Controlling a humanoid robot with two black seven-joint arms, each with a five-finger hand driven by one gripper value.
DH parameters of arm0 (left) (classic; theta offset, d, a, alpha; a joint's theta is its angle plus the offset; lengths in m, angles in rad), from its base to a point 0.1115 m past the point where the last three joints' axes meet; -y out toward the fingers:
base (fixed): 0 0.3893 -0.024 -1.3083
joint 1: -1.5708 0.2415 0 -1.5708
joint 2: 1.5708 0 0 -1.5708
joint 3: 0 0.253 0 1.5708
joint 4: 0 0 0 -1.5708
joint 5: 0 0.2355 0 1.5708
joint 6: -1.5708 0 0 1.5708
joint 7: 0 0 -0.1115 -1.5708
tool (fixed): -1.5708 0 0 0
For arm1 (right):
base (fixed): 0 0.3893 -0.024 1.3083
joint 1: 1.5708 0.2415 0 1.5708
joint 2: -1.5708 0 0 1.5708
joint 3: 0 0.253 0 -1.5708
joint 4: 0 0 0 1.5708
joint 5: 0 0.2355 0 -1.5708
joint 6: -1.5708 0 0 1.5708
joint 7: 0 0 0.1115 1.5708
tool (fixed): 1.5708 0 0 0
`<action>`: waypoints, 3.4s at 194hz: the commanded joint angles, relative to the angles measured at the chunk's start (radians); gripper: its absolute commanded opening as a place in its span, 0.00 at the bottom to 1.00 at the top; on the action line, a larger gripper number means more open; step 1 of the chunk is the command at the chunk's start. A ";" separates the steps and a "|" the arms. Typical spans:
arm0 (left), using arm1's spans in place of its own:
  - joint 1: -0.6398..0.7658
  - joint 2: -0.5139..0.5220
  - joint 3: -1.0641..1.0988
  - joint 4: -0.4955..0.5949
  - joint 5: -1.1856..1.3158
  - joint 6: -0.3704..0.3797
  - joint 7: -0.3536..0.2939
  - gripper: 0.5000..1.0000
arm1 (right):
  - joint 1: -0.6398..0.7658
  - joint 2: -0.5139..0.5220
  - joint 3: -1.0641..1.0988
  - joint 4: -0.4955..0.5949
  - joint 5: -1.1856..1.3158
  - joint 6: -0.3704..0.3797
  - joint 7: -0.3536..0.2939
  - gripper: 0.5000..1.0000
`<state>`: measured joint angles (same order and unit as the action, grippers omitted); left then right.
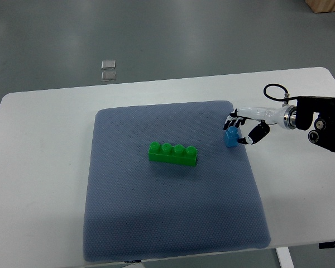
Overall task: Stack blue block on green block with right hand
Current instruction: 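Close the right hand fingers around the blue block, then lift the blue block and carry it over the green block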
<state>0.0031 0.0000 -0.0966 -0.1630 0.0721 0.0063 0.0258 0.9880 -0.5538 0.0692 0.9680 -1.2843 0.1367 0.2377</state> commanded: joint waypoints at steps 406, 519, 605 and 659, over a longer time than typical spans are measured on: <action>0.000 0.000 0.000 -0.001 0.000 0.000 0.000 1.00 | 0.023 0.005 -0.006 0.005 -0.056 -0.020 0.031 0.00; 0.000 0.000 0.000 0.000 0.000 0.000 0.000 1.00 | 0.167 0.031 -0.006 0.084 -0.052 -0.051 0.106 0.00; 0.000 0.000 0.000 -0.001 0.000 0.000 0.000 1.00 | 0.181 0.098 -0.040 0.087 -0.087 -0.049 0.262 0.00; 0.000 0.000 0.000 0.000 0.000 0.000 0.000 1.00 | 0.179 0.150 -0.071 0.075 -0.110 -0.051 0.333 0.00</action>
<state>0.0031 0.0000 -0.0966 -0.1632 0.0721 0.0060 0.0253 1.1687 -0.4183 0.0106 1.0509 -1.3864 0.0867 0.5523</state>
